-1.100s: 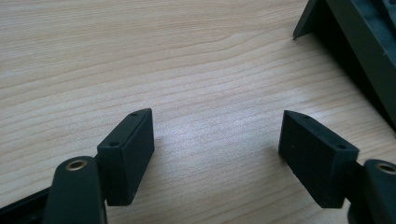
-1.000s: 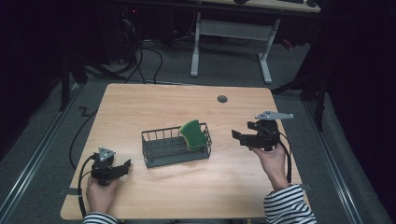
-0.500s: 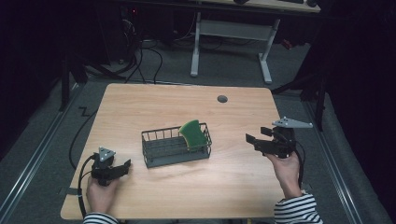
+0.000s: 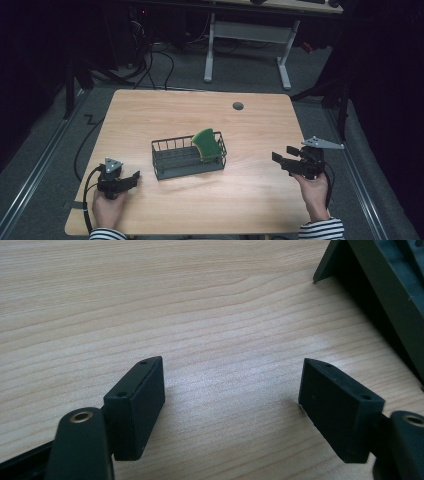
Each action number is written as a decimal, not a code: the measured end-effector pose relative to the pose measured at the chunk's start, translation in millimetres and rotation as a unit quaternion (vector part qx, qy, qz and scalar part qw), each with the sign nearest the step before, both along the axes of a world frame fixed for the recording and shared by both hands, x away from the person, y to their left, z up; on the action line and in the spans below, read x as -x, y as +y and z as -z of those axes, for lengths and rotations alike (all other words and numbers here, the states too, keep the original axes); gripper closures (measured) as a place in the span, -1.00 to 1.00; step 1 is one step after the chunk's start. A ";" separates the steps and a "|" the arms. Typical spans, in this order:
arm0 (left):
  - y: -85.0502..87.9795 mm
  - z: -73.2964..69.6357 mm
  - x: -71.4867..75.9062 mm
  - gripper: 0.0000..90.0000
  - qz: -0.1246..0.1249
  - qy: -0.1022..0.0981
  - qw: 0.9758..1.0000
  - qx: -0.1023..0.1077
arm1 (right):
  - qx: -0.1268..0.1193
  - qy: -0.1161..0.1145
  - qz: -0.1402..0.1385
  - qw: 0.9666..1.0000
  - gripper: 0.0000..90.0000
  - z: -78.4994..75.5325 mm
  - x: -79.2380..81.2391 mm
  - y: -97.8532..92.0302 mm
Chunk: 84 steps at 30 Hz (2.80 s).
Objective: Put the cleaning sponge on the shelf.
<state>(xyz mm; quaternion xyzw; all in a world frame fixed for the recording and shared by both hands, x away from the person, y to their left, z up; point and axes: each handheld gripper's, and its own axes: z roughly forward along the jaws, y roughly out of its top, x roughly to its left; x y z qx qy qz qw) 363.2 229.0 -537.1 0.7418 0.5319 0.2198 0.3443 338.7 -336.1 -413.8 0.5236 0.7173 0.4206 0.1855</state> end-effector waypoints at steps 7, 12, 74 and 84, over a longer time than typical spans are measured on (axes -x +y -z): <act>0.2 0.0 0.1 -0.40 -0.001 0.000 1.000 0.001 | -0.004 0.004 0.006 1.000 -0.34 14.6 4.0 -8.0; 0.1 0.0 0.1 -0.40 -0.001 0.000 1.000 0.001 | -0.007 0.016 0.013 1.000 -0.32 32.3 5.6 -9.1; 0.7 -0.1 0.4 -0.40 -0.004 0.001 1.000 0.002 | 0.115 0.035 0.095 0.988 -0.37 116.7 -2.2 3.2; -2.6 0.3 1.4 -0.41 -0.006 -0.001 1.000 -0.012 | 0.114 0.037 0.099 0.988 -0.39 116.8 -2.8 3.1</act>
